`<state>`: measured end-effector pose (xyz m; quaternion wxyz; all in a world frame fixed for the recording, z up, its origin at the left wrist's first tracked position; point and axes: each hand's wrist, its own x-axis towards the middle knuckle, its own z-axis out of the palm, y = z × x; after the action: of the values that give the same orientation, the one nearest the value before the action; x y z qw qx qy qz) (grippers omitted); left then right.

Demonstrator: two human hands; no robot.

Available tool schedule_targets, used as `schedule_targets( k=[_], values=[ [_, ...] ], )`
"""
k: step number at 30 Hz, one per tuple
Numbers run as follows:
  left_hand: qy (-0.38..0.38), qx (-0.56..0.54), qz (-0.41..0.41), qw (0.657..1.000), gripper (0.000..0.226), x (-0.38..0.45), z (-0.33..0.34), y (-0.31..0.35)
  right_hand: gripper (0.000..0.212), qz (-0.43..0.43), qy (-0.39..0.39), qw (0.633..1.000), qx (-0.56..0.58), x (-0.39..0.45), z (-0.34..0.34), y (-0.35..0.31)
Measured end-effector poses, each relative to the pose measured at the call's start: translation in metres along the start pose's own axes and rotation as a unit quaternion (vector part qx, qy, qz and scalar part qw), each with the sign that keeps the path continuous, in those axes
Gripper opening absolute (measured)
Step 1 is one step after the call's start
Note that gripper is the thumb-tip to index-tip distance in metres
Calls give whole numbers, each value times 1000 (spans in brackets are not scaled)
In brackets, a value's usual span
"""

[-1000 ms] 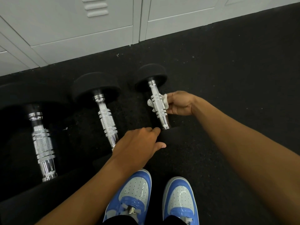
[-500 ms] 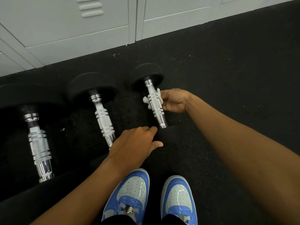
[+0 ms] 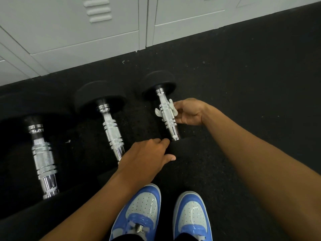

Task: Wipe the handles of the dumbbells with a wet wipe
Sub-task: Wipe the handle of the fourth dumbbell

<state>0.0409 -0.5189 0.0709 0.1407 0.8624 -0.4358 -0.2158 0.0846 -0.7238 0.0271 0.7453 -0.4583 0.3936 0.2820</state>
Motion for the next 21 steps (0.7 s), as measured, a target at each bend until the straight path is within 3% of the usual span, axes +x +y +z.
schedule_targets(
  k=[4, 10, 16, 21],
  values=[
    [2, -1, 1, 1000, 49, 0, 1, -1, 33, 41, 13, 999, -13, 2, 11, 12],
    [-1, -4, -2, 1000, 49, -1, 0, -1, 24, -27, 37, 999, 17, -2, 12, -2],
    [-1, -9, -2, 1000, 48, -1, 1, -1, 33, 45, 10, 998, 34, 2, 16, 8],
    [1, -2, -2, 1000, 49, -1, 3, -2, 26, -5, 19, 999, 51, 0, 11, -5]
  ],
)
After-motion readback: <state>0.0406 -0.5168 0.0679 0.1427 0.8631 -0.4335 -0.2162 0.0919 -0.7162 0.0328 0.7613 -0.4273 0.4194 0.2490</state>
